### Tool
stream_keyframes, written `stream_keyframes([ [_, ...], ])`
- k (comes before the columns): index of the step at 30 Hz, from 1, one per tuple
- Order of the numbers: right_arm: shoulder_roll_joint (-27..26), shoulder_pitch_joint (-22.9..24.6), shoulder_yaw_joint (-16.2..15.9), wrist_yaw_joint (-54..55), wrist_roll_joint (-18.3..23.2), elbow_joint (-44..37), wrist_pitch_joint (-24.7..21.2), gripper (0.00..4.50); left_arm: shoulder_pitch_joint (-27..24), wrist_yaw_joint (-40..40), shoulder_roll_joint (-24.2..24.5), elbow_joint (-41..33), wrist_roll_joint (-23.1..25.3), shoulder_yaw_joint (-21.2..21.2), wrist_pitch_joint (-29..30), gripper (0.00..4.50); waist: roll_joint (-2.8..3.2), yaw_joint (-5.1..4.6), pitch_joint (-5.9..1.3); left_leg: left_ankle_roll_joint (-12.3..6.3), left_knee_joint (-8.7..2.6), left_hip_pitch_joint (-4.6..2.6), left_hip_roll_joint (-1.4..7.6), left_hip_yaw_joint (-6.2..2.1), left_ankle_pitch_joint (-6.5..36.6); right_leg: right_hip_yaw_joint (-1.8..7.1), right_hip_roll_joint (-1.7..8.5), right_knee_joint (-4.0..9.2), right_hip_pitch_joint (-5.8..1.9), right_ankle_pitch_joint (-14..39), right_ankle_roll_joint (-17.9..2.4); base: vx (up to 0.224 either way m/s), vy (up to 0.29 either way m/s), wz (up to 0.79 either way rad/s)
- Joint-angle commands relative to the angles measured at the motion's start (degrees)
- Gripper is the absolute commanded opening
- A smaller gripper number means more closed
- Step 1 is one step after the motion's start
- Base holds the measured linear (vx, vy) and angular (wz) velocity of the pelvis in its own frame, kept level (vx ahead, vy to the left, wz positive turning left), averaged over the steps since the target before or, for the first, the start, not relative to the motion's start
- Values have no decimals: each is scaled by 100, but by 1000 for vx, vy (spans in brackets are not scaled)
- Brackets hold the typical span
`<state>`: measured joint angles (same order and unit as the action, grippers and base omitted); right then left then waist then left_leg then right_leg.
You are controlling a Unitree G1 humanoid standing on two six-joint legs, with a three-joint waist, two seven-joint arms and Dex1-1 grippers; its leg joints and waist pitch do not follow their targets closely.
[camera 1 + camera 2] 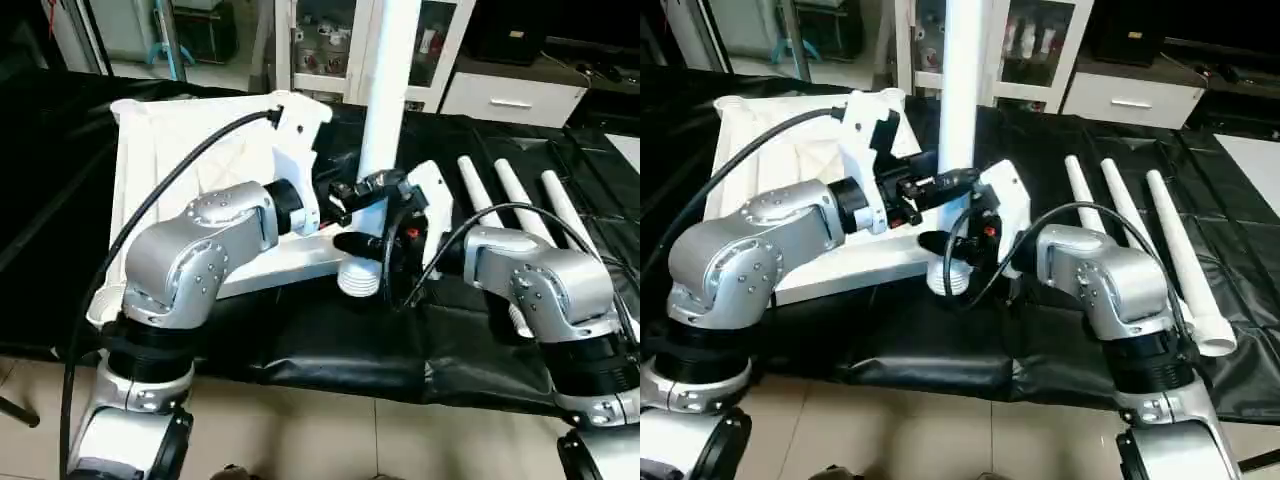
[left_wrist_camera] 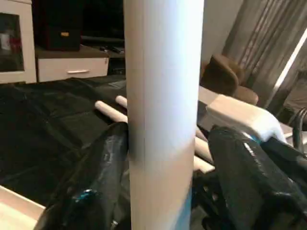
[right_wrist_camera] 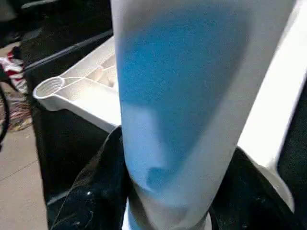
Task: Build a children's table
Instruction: Pick table leg
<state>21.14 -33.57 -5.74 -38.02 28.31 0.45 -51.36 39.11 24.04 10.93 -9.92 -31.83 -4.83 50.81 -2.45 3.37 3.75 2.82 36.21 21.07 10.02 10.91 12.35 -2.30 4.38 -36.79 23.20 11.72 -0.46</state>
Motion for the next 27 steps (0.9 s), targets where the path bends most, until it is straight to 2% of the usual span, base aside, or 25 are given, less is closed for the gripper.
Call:
stream_keyframes([
  [1, 16, -8, 330, 199, -137, 111, 208, 191, -32, 107, 42, -121, -42, -33, -17, 343, 13, 5, -438, 27, -417, -66, 264, -98, 57, 259, 328, 348, -348, -97, -1446, 0, 0, 0],
  [3, 50, -4, 386, 284, -221, 197, 327, 191, -75, 146, 87, -146, -7, -43, -52, 351, 12, 2, -434, 43, -418, -64, 260, -95, 59, 258, 325, 355, -344, -40, -1421, 0, 0, 0],
  [5, 150, 65, 557, 589, -505, 439, 812, 190, -282, 156, 230, -271, 166, 11, -299, 364, 4, 2, -435, 47, -417, -63, 263, -97, 46, 257, 329, 355, -346, -21, -1406, 0, 0, 0],
  [6, 161, 126, 654, 714, -624, 490, 1154, 189, -408, 148, 337, -354, 305, 2, -454, 368, 40, -7, -431, 91, -417, -58, 262, -95, 87, 254, 325, 371, -339, 10, -1350, 0, 0, 0],
  [7, 161, 126, 654, 714, -624, 490, 1154, 189, -408, 148, 337, -354, 305, 2, -454, 368, 34, -19, -435, 96, -417, -58, 260, -91, 105, 256, 317, 365, -344, 9, -1333, 0, 0, 0],
  [8, 201, 361, 745, 814, -865, 323, 1900, 189, -694, -72, 500, -455, 624, 55, -702, 368, 69, -7, -440, 102, -415, -68, 265, -95, 124, 253, 317, 367, -338, -28, -1294, 0, 0, 0],
  [9, 215, 487, 756, 869, -967, 176, 2126, 189, -833, -236, 517, -460, 807, 114, -918, 368, 57, -14, -437, 95, -414, -55, 276, -98, 132, 255, 323, 368, -341, -61, -1265, 0, 0, 0],
  [11, 177, 771, 817, 1075, -1069, -280, 2151, 189, -1153, -788, 533, -386, 1407, 240, -1557, 368, 69, -39, -439, 28, -416, -41, 262, -115, 77, 249, 286, 374, -365, -215, -1192, 0, 0, 0],
  [12, 129, 877, 867, 1139, -1028, -454, 2022, 189, -1272, -960, 527, -381, 1548, 285, -1657, 368, 45, -57, -439, -41, -426, -38, 263, -118, 134, 251, 289, 376, -376, -156, -1139, 0, 0, 0],
  [13, 70, 991, 899, 1193, -990, -612, 1950, 189, -1397, -1101, 534, -392, 1687, 299, -1779, 368, 65, -58, -436, -54, -433, -50, 274, -118, 183, 253, 293, 386, -365, -86, -1132, 0, 0, 0],
  [15, -92, 1235, 945, 1300, -913, -912, 1910, 189, -1657, -1341, 561, -429, 1944, 278, -1995, 368, -11, -85, -414, -70, -452, -39, 281, -117, 343, 257, 290, 428, -348, 216, -1057, 0, 0, 0],
  [16, -267, 1411, 963, 1404, -843, -1092, 1920, 189, -1860, -1526, 539, -443, 2113, 270, -2174, 368, 26, -105, -403, -45, -466, -36, 289, -133, 424, 256, 303, 429, -334, 406, -1012, 0, 0, 0],
  [17, -358, 1499, 950, 1457, -829, -1160, 1999, 189, -1963, -1617, 518, -433, 2181, 272, -2238, 368, 18, -117, -399, -36, -470, -43, 295, -130, 484, 257, 303, 447, -316, 499, -978, 0, 0, 0],
  [18, -481, 1592, 915, 1558, -819, -1181, 2113, 189, -2079, -1751, 465, -385, 2248, 291, -2276, 368, 37, -144, -401, 30, -479, -59, 302, -137, 619, 256, 310, 464, -285, 713, -930, 0, 0, 0],
  [19, -598, 1688, 796, 1675, -903, -1157, 2298, 189, -2202, -1944, 380, -307, 2380, 286, -2371, 368, 27, -167, -397, 82, -495, -73, 314, -156, 654, 234, 274, 467, -272, 771, -929, 0, 0, 0],
  [20, -628, 1718, 744, 1710, -951, -1144, 2366, 189, -2237, -2001, 343, -277, 2421, 279, -2395, 368, 143, -197, -385, 305, -538, -115, 361, -216, 819, 155, 156, 465, -237, 774, -904, 0, 0, 0],
  [21, -679, 1773, 615, 1795, -1114, -1124, 2473, 189, -2316, -2152, 228, -176, 2560, 266, -2546, 368, 180, -284, -370, 410, -653, -221, 535, -351, 1210, 32, 17, 461, -188, 737, -921, 0, 0, 0],
  [22, -679, 1773, 615, 1795, -1114, -1124, 2473, 189, -2316, -2152, 228, -176, 2560, 266, -2546, 368, 180, -284, -370, 410, -653, -221, 535, -351, 1210, 32, 17, 461, -188, 737, -921, 0, 0, 0],
  [23, -693, 1796, 570, 1826, -1186, -1114, 2506, 189, -2353, -2211, 175, -120, 2621, 263, -2641, 368, 294, -360, -391, 227, -830, -332, 941, -605, 1273, -74, 33, 323, -154, 473, -968, -13, -63, 11],
  [24, -759, 1818, 598, 1908, -1209, -1144, 2396, 189, -2411, -2279, 74, -33, 2635, 294, -2764, 368, 485, -333, -385, 0, -969, -350, 1236, -719, 1120, -189, 53, 123, -74, 255, -988, -13, -63, 11],
  [25, -777, 1827, 615, 1945, -1247, -1172, 2362, 189, -2443, -2292, 66, -4, 2667, 259, -2792, 368, 464, -359, -383, -219, -1072, -318, 1409, -721, 1130, -266, 95, -67, -38, 174, -1048, -8, -110, 11],
  [26, -783, 1830, 619, 1964, -1275, -1186, 2359, 189, -2463, -2299, 72, 6, 2699, 227, -2808, 368, 422, -372, -407, -396, -1054, -340, 1400, -693, 1127, -264, 123, -115, -22, 118, -1094, -4, -172, 8],
  [27, -748, 1834, 584, 2009, -1379, -1211, 2336, 189, -2516, -2283, 95, -12, 2754, 149, -2847, 368, 243, -368, -423, -960, -909, -267, 1118, -459, 1240, -163, 245, 18, -42, -128, -1665, -4, -172, 8],
])
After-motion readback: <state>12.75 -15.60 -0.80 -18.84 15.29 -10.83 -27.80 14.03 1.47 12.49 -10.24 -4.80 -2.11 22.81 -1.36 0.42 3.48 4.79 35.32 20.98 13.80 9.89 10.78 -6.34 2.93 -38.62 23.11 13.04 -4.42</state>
